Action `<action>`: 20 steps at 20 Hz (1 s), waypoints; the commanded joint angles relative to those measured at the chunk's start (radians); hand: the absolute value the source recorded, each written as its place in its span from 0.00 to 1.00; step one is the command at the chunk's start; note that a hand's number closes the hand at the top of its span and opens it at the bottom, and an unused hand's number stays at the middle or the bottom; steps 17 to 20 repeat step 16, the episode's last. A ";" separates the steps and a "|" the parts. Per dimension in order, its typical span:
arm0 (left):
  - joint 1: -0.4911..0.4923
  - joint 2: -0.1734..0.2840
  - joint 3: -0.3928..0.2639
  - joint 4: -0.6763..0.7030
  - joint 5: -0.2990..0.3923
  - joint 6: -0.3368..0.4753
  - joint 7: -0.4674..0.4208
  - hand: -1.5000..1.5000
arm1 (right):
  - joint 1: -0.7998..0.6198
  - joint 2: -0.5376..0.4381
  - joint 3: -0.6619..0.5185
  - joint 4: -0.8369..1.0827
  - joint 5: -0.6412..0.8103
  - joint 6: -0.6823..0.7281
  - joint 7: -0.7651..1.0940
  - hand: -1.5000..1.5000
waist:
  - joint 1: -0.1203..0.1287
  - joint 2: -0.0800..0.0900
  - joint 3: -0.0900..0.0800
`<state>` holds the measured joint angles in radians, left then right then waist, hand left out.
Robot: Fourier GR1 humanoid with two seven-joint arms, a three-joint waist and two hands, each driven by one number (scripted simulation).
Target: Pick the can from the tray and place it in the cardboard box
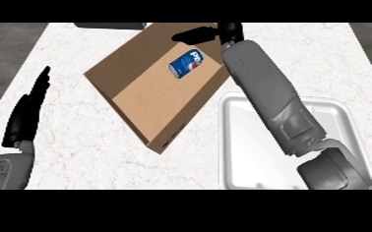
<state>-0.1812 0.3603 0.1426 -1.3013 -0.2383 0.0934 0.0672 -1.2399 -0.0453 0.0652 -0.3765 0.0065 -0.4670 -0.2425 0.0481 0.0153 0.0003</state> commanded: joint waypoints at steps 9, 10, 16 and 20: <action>0.064 -0.004 0.030 -0.003 -0.004 0.003 -0.021 0.50 | 0.173 -0.266 -0.083 -0.033 -0.040 0.249 -0.112 0.00 | -0.045 -0.013 0.000; 0.096 0.011 0.051 -0.046 0.024 -0.019 -0.014 0.50 | 0.218 -0.293 -0.083 -0.054 -0.042 0.275 -0.138 0.00 | -0.046 -0.016 0.000; 0.126 -0.033 0.017 -0.103 -0.019 0.018 -0.001 0.50 | 0.254 -0.424 -0.074 -0.082 -0.022 0.457 -0.099 0.00 | -0.039 -0.014 0.000; 0.126 -0.033 0.017 -0.103 -0.019 0.018 -0.001 0.50 | 0.254 -0.424 -0.074 -0.082 -0.022 0.457 -0.099 0.00 | -0.039 -0.014 0.000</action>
